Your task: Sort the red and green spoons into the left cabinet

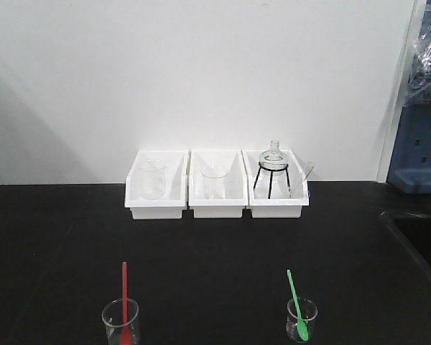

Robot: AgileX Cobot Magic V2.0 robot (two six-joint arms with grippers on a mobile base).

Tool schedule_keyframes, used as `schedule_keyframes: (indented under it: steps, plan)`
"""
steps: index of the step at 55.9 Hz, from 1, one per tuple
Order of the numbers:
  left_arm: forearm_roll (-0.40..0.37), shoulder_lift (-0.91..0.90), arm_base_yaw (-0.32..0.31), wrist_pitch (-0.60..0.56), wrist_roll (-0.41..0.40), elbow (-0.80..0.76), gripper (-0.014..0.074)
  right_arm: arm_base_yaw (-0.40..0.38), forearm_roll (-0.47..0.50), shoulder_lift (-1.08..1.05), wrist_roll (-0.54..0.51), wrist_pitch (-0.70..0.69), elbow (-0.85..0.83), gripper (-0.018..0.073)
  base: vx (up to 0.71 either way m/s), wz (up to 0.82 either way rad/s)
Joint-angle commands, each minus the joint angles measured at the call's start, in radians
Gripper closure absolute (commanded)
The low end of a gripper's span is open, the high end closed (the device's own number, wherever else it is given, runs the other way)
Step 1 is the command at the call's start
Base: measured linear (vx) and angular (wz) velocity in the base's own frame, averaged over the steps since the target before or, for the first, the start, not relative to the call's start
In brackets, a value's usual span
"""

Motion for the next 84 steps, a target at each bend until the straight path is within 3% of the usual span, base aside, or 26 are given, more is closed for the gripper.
schedule_keyframes:
  steps: [1, 56, 68, 84]
  plan:
    - [-0.009, -0.008, 0.0, -0.075, -0.008, -0.004, 0.0603, -0.006, -0.006, -0.013, -0.006, -0.08, 0.011, 0.0568, 0.0, 0.0]
    - [-0.009, -0.008, 0.0, -0.075, -0.01, -0.004, 0.0603, -0.006, -0.006, -0.013, -0.006, -0.087, 0.011, 0.0568, 0.0, 0.0]
    - [-0.009, -0.008, 0.0, -0.082, -0.01, -0.004, 0.0603, -0.006, -0.006, -0.013, -0.006, -0.194, 0.01, 0.0568, 0.0, 0.0]
    - [-0.009, -0.008, 0.0, -0.127, -0.044, -0.07, 0.0603, -0.006, -0.006, -0.013, 0.002, -0.519, 0.003, 0.0568, 0.0, 0.0]
